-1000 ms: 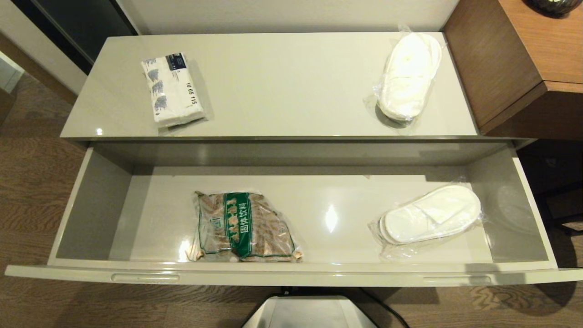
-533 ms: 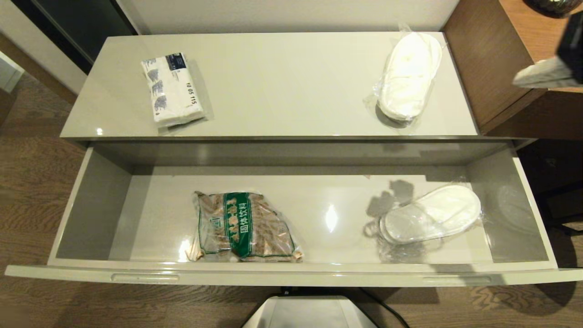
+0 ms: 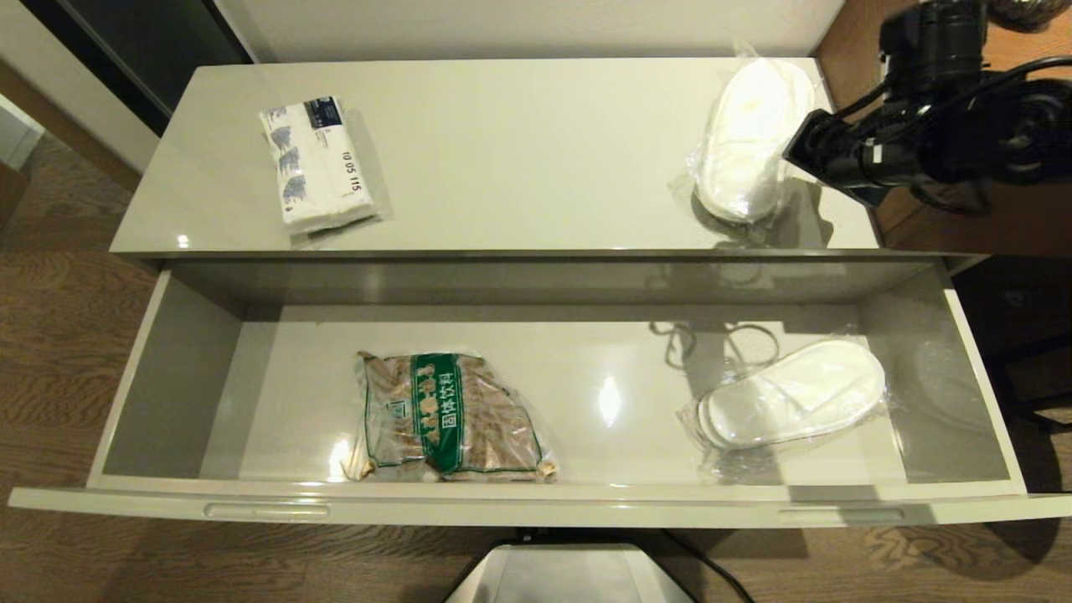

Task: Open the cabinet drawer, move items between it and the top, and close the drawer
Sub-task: Pick up the disposable slippers on the table

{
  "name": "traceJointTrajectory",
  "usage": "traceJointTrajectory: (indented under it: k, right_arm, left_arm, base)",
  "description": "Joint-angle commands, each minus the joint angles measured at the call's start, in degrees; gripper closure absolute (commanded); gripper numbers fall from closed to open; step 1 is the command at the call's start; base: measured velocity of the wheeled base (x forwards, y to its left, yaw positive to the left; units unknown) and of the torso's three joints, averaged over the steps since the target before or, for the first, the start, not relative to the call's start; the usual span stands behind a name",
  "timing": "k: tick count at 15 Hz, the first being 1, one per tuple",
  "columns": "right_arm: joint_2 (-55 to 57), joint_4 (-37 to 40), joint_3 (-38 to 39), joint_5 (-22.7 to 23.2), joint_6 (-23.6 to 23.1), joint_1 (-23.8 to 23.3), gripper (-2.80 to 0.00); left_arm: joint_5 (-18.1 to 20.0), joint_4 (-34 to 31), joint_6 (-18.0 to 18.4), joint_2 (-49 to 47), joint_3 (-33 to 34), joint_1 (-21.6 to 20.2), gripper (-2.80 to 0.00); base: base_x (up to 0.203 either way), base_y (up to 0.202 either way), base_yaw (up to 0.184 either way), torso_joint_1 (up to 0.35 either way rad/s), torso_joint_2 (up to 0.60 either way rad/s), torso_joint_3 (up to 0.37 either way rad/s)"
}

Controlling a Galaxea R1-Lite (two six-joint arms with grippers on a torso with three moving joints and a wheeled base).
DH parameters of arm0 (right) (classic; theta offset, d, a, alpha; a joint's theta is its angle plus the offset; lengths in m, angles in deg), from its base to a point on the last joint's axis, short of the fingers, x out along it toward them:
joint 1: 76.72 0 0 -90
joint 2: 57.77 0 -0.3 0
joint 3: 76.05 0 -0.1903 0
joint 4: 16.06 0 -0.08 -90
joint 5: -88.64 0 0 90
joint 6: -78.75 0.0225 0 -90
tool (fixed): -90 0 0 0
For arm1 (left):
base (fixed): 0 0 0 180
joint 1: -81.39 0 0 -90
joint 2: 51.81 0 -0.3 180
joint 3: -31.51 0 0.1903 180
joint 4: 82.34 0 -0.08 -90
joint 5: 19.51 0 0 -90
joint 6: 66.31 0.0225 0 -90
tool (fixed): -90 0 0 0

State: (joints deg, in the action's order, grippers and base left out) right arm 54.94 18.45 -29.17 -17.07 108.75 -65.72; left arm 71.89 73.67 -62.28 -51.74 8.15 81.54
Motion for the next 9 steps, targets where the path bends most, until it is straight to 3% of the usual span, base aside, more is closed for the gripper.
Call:
traceJointTrajectory:
  k: [1, 7, 9]
  right_arm:
    - [4.4, -3.8, -0.3, -1.1, -0.5, 0.0, -2.8]
    - [4.2, -5.4, -0.9, -1.1, -0.8, 2.4, -2.8]
    - [3.4, -7.4, -0.9, -3.6, -3.0, 3.8, -2.8]
  left_arm:
    - [0.0, 0.0, 0.0, -0.1, 0.1, 0.0, 0.0]
    - [0.0, 0.0, 0.0, -0.1, 0.0, 0.0, 0.0]
    - [0.0, 0.0, 0.0, -0.1, 0.1, 0.0, 0.0]
  base:
    - [0.0, 0.0, 0.0, 0.0, 0.0, 0.0]
    - [0.0, 0.0, 0.0, 0.0, 0.0, 0.0]
    - [0.0, 0.0, 0.0, 0.0, 0.0, 0.0]
